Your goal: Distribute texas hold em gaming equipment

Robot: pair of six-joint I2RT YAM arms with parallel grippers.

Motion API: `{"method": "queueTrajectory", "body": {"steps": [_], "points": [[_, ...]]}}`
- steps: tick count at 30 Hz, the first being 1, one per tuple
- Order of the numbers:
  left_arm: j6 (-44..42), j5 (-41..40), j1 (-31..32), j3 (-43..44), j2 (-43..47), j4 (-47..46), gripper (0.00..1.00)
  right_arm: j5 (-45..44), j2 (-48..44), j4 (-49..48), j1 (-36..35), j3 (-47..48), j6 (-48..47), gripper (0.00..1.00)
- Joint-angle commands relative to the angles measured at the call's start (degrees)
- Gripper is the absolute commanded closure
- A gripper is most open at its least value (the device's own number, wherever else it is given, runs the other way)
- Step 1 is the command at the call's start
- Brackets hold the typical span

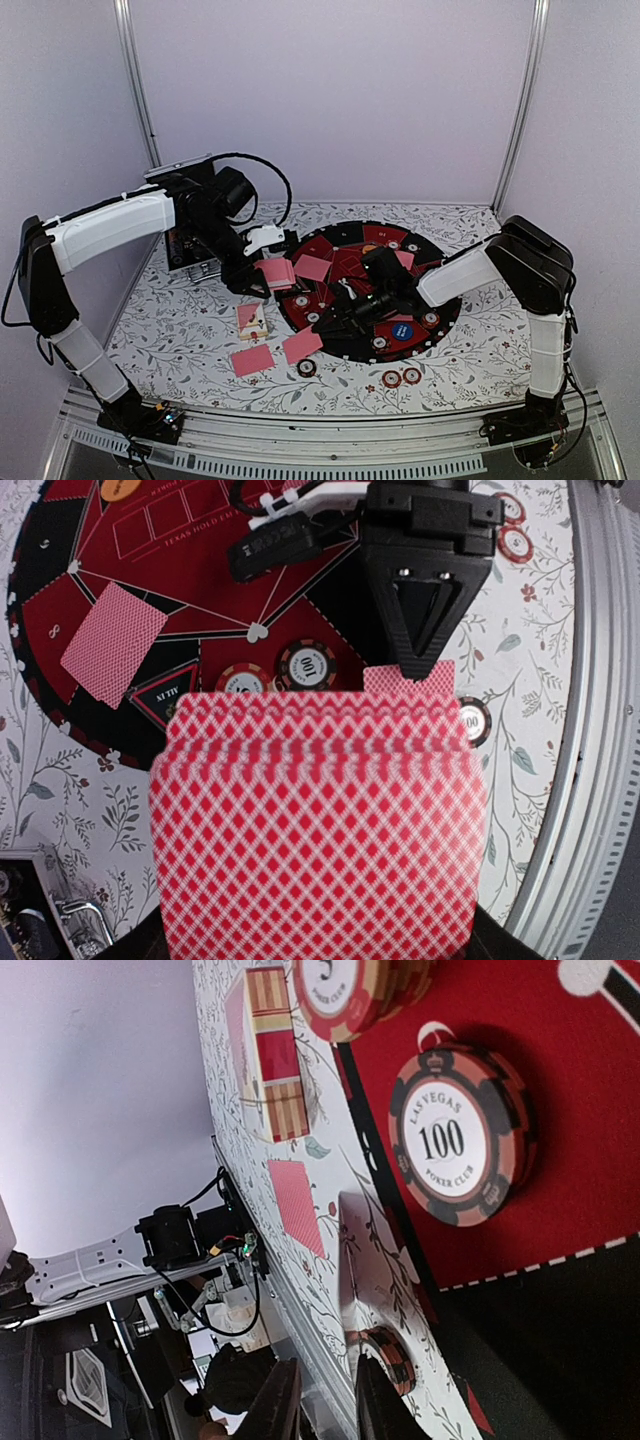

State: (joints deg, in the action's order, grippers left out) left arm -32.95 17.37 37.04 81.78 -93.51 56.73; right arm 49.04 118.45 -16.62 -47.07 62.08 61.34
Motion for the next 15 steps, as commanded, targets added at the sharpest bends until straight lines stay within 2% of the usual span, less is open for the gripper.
{"method": "queueTrajectory", "body": {"steps": [1, 4, 8, 11, 15], "points": [[-0.19, 1.09, -0.65, -0.21, 1.54, -0.38, 1.00, 0.77, 1.00, 0.18, 0.39, -0.01, -0.97, 0.78], [-0.19, 0.98, -0.65, -0.14, 1.49, -0.39, 1.00, 0.62, 1.66, 0.10, 0.44, 0.03, -0.85, 0.81], [-0.27, 0.88, -0.65, -0.13, 1.58, -0.39, 1.00, 0.72, 1.53, 0.03, 1.18, -1.00, -0.96, 0.94], [-0.27, 0.98, -0.65, -0.22, 1.49, -0.35, 1.00, 1.03, 1.10, -0.36, 1.23, -1.34, -1.00, 1.00], [-0.27, 0.96, -0.65, -0.05, 1.24, -0.39, 1.00, 3.29, 0.75, -4.50, 1.46, -2.64, 0.95, 1.00]]}}
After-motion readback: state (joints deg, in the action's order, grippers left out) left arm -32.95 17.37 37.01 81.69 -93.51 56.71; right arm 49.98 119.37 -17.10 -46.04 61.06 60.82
